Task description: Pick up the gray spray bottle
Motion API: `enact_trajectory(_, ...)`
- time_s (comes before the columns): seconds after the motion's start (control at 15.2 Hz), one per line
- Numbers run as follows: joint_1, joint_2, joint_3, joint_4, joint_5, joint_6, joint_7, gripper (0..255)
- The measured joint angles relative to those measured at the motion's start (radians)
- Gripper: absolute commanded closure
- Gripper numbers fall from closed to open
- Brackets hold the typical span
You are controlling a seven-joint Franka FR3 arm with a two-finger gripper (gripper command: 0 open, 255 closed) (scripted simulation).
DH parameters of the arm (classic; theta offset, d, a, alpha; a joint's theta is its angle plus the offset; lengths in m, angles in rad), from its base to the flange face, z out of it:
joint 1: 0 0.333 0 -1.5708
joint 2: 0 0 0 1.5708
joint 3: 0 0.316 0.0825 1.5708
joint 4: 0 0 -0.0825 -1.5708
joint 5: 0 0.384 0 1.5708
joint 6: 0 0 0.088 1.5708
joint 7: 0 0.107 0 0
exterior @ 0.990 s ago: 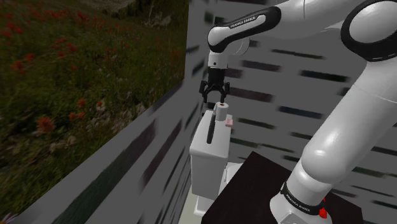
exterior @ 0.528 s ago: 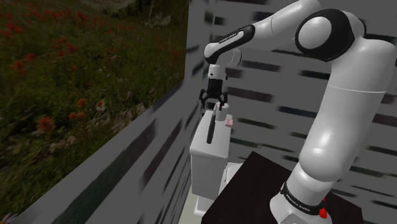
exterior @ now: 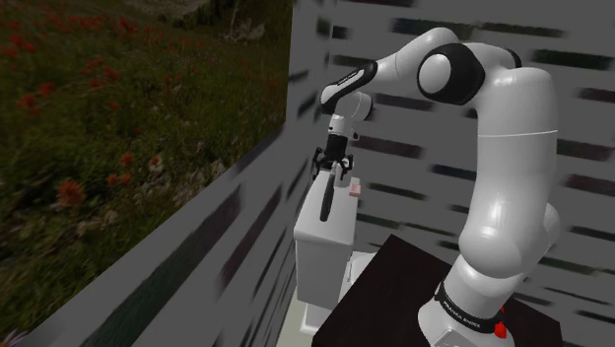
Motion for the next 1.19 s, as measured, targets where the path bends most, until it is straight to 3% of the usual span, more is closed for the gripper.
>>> enact_trajectory(0.53, -0.008, 0.012, 0.008, 0.01, 0.029, 0.066, -0.009, 0)
enact_trajectory(0.59, -0.008, 0.003, 0.01, -0.003, 0.032, 0.085, -0.016, 255)
enact_trajectory(1.19, -0.001, 0.047, 0.019, 0.064, 0.034, 0.057, 0.015, 255)
